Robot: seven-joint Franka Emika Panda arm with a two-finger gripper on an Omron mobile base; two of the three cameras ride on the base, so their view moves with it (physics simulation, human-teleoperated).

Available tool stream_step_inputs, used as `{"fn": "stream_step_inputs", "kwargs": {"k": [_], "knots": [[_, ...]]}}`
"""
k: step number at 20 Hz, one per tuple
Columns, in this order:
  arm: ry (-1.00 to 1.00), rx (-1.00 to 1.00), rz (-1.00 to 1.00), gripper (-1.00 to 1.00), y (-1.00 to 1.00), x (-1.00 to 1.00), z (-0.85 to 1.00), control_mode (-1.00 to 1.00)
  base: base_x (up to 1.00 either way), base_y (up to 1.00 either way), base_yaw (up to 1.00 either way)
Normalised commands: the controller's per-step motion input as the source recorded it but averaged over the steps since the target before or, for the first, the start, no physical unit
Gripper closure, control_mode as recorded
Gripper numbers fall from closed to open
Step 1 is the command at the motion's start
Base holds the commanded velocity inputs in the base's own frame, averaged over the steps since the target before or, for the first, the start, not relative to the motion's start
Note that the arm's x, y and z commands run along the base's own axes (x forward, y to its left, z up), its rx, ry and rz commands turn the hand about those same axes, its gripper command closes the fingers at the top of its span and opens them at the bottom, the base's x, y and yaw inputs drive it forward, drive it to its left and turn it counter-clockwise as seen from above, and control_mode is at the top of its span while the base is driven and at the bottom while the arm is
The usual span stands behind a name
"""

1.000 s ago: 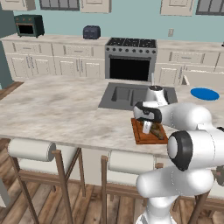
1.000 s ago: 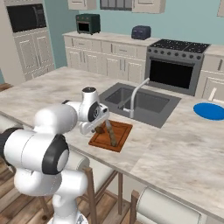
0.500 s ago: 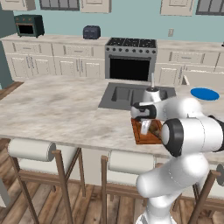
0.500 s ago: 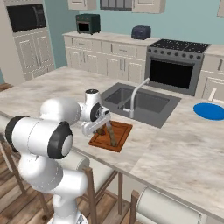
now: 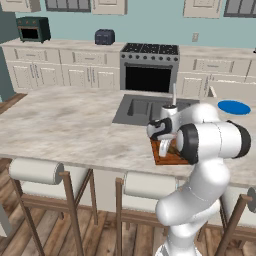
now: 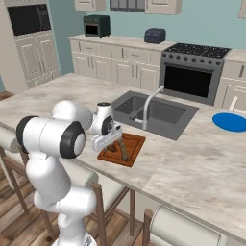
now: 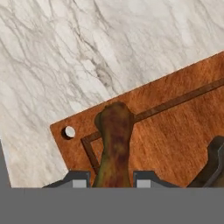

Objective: Pick up the knife from the drawer and place it on the cutting board. Then place the meat from the plate to the cutting board.

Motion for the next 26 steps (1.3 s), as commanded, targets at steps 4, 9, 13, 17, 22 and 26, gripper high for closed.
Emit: {"fn": "stream_step_inputs", "kwargs": {"k": [4,9,13,17,22,26], "knots": [[0.02,0.00,0.02,1.00,-0.06,0.09,-0.27,-1.00,0.00,0.00,0.00],[0.02,0.00,0.01,1.00,-0.10,0.03,-0.27,-1.00,0.00,0.00,0.00],[0.02,0.00,0.00,1.00,-0.03,0.06,-0.27,-1.00,0.00,0.00,0.00],[0.02,0.00,0.00,1.00,0.00,0.11,-0.28,-1.00,0.00,0.00,0.00],[0.02,0.00,0.00,-1.00,0.00,0.04,-0.23,-1.00,0.00,0.00,0.00],[-0.01,0.00,0.00,-1.00,-0.04,-0.10,0.00,-1.00,0.00,0.00,0.00]]}}
